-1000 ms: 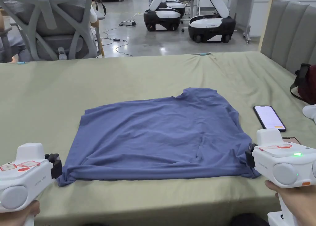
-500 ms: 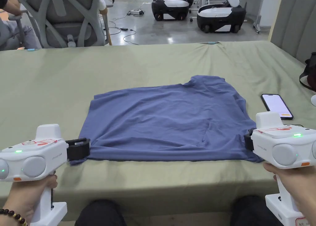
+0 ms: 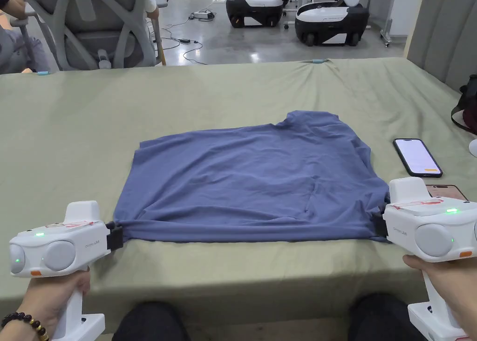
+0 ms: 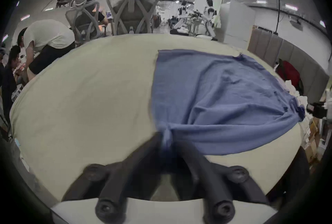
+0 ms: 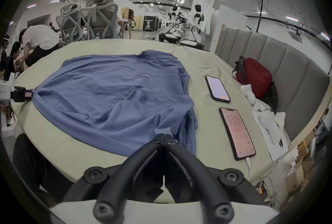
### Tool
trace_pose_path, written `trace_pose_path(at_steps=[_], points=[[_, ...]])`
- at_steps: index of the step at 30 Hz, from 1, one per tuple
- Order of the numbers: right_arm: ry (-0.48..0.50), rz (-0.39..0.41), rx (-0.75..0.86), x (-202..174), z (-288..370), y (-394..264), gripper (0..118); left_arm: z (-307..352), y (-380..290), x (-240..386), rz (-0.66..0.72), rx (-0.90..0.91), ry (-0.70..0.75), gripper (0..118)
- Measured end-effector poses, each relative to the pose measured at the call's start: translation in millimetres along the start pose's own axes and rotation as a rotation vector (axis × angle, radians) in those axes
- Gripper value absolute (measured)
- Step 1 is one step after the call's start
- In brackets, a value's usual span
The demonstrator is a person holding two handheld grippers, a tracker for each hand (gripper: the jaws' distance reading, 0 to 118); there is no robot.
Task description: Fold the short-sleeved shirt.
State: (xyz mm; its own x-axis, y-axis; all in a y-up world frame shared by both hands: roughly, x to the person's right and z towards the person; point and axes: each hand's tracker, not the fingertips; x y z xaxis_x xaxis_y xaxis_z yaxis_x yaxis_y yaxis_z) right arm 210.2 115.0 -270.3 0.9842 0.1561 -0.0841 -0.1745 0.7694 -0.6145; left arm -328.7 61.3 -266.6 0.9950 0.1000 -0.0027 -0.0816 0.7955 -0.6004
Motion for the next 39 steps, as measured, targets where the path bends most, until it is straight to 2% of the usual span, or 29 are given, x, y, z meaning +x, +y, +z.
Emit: trace_pose_path(at_steps=[1, 4, 5, 6, 7, 8, 9, 10, 12, 15, 17, 18, 19, 20, 21, 23, 26, 29, 34, 39], points=[[0.000, -0.002, -0.004, 1.8, -0.7, -0.7, 0, 2.9, 1.3, 2.2, -0.015, 0.000, 0.039, 4], [0.007, -0.019, -0.011, 6.1, -1.1, -3.5, 1, 5.8, 6.1, 5.1, -0.064, -0.010, 0.038, 4], [0.017, -0.026, -0.009, 9.0, -2.6, -3.7, 9, 7.0, 7.1, 5.2, -0.071, -0.008, 0.040, 4], [0.019, -0.031, -0.008, 10.9, -4.4, -4.3, 33, 8.4, 8.7, 4.6, -0.073, -0.006, 0.038, 4], [0.020, -0.033, -0.012, 11.8, -8.4, -5.3, 83, 9.5, 10.0, 4.1, -0.069, -0.003, 0.034, 4], [0.017, -0.034, -0.021, 12.1, -12.9, -6.6, 109, 10.3, 10.6, 3.9, -0.063, 0.001, 0.032, 4], [0.019, -0.037, -0.031, 15.0, -18.2, -7.1, 118, 11.4, 11.6, 3.5, -0.057, 0.004, 0.029, 4], [0.026, -0.037, -0.046, 16.2, -21.3, -7.1, 116, 12.4, 12.3, 3.4, -0.054, 0.007, 0.027, 4], [0.023, -0.041, -0.071, 16.3, -29.0, -8.2, 99, 11.9, 11.8, 3.5, -0.056, 0.009, 0.027, 4], [0.021, -0.018, -0.158, 17.1, -43.8, -11.9, 47, 11.5, 11.7, 3.1, -0.059, 0.004, 0.028, 4], [0.070, -0.026, -0.160, 19.8, -53.5, -14.7, 35, 10.9, 10.9, 2.6, -0.048, 0.006, 0.024, 4], [0.067, -0.031, -0.143, 20.9, -50.9, -13.5, 23, 10.9, 10.7, 2.4, -0.045, 0.005, 0.024, 4], [0.116, -0.029, -0.143, 21.7, -48.9, -10.8, 9, 10.7, 10.4, 2.5, -0.047, 0.003, 0.024, 4], [0.135, -0.029, -0.141, 21.4, -47.5, -8.5, 9, 10.5, 9.8, 2.8, -0.051, 0.002, 0.025, 4], [0.093, -0.014, -0.138, 19.2, -44.3, -5.7, 9, 10.6, 9.9, 2.7, -0.057, 0.000, 0.027, 4], [0.092, 0.014, -0.111, 19.5, -37.2, -1.2, 9, 13.2, 12.1, 1.7, -0.052, 0.007, 0.029, 4], [0.096, -0.062, -0.028, 27.9, -22.9, 16.3, 9, 25.9, 25.5, 2.7, -0.028, 0.085, 0.012, 4], [0.089, -0.064, 0.016, 31.2, -20.0, 48.6, 9, 28.3, 55.7, 5.4, -0.043, 0.146, 0.002, 4], [0.066, -0.017, 0.046, 25.7, -73.0, 119.2, 9, -16.9, 123.2, 7.7, -0.032, 0.158, 0.001, 4], [0.048, -0.014, -0.031, 17.6, -157.6, 157.7, 9, -89.9, 153.0, 7.3, -0.001, 0.048, 0.067, 4]])
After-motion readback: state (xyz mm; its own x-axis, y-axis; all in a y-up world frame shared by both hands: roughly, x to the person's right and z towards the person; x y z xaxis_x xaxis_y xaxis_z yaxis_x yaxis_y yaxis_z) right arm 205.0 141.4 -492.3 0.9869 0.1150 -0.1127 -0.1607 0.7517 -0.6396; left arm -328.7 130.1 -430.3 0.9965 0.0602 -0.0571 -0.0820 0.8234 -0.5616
